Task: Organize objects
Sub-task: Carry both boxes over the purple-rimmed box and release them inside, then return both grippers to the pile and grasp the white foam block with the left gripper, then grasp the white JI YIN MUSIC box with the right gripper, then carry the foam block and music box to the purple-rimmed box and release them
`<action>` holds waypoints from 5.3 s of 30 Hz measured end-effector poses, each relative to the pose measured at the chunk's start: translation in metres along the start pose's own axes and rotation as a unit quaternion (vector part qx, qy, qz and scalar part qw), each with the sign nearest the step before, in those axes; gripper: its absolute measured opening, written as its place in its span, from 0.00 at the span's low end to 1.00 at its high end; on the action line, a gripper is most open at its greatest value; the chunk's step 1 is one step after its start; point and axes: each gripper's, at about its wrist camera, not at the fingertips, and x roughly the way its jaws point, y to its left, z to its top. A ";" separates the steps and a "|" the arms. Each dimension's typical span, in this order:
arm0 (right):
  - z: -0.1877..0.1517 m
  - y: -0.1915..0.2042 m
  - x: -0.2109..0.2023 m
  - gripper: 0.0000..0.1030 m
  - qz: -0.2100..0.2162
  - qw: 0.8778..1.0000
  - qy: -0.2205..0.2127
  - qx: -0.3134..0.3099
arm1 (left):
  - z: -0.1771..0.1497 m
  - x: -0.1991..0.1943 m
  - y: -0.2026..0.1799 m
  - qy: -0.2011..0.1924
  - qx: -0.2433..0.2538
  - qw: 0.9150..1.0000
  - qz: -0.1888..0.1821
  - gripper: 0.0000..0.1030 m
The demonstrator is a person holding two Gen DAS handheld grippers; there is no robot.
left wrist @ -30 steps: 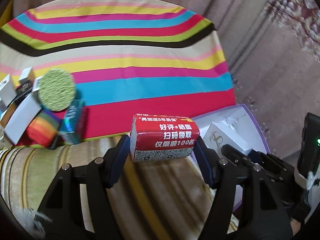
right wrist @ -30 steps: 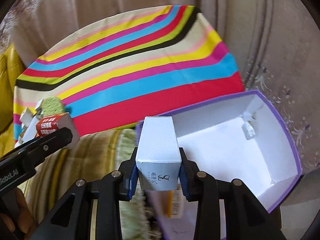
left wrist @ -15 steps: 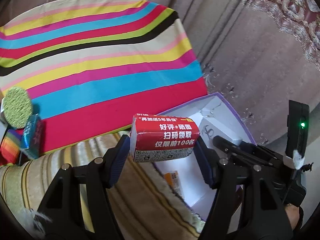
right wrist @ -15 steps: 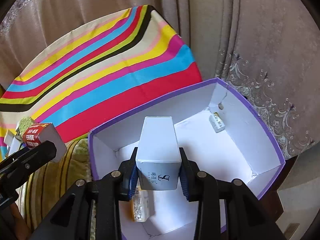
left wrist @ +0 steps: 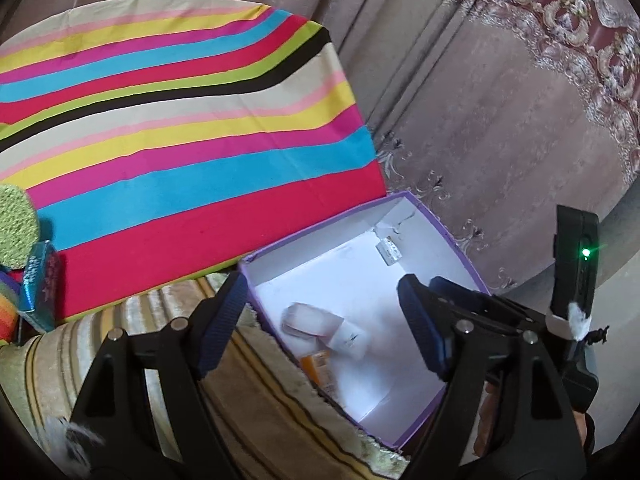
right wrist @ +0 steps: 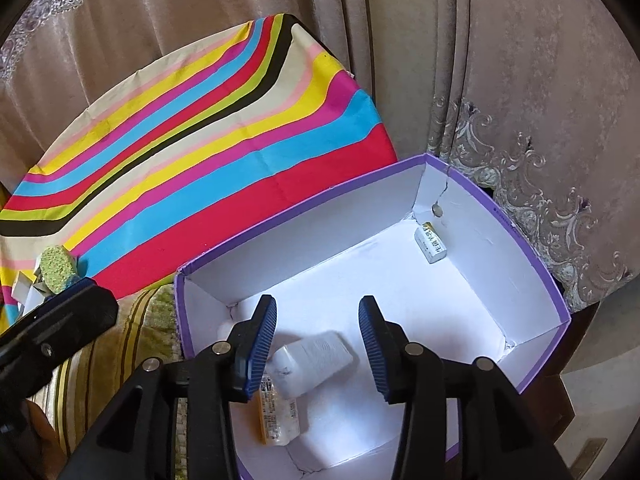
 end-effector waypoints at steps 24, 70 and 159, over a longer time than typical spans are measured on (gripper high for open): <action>-0.011 0.103 -0.002 0.45 0.108 0.989 0.023 -0.096 | -0.030 -0.101 0.111 -0.083 -0.131 0.984 0.087 0.78; -0.018 0.309 0.013 0.48 0.199 0.937 0.044 -0.284 | -0.094 -0.180 0.331 -0.041 -0.318 0.901 0.293 0.78; 0.006 0.156 0.006 0.40 0.168 0.980 -0.009 -0.109 | -0.023 -0.093 0.126 -0.091 -0.096 0.964 0.229 0.63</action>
